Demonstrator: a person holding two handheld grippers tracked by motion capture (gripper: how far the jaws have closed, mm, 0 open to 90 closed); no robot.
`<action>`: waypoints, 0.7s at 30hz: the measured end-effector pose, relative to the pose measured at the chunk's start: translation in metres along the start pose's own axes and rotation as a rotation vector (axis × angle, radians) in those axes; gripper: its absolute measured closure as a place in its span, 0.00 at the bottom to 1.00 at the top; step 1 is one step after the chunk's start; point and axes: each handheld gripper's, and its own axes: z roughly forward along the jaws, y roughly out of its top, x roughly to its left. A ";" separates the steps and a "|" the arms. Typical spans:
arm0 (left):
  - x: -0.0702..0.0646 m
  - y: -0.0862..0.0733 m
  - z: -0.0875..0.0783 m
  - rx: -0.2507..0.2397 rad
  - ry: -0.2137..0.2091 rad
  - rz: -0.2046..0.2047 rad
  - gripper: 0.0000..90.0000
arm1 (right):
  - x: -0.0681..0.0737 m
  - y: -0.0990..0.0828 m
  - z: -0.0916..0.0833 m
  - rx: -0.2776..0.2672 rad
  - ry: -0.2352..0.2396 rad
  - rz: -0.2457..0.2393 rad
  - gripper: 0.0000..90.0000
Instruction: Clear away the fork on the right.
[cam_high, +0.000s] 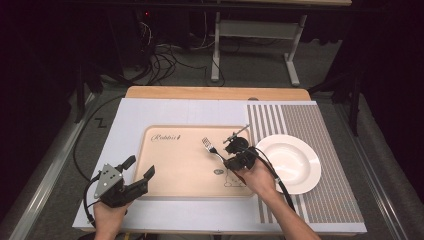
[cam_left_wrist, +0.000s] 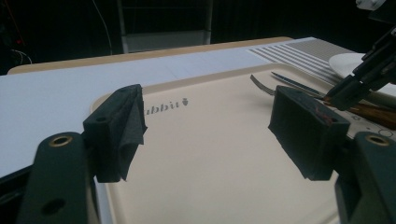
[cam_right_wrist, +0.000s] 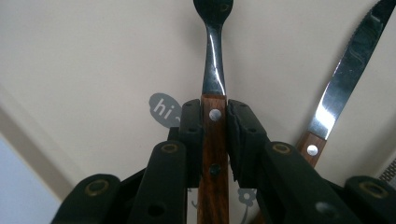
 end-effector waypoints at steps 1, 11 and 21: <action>0.000 0.000 0.000 -0.001 0.000 -0.001 0.31 | 0.000 0.000 0.001 0.004 0.000 0.005 0.88; 0.001 0.000 -0.001 -0.002 0.001 -0.002 0.31 | 0.003 0.001 0.013 0.038 -0.019 -0.001 0.88; 0.001 0.000 -0.001 -0.004 0.002 -0.004 0.31 | 0.003 -0.001 0.017 0.051 -0.029 -0.005 0.85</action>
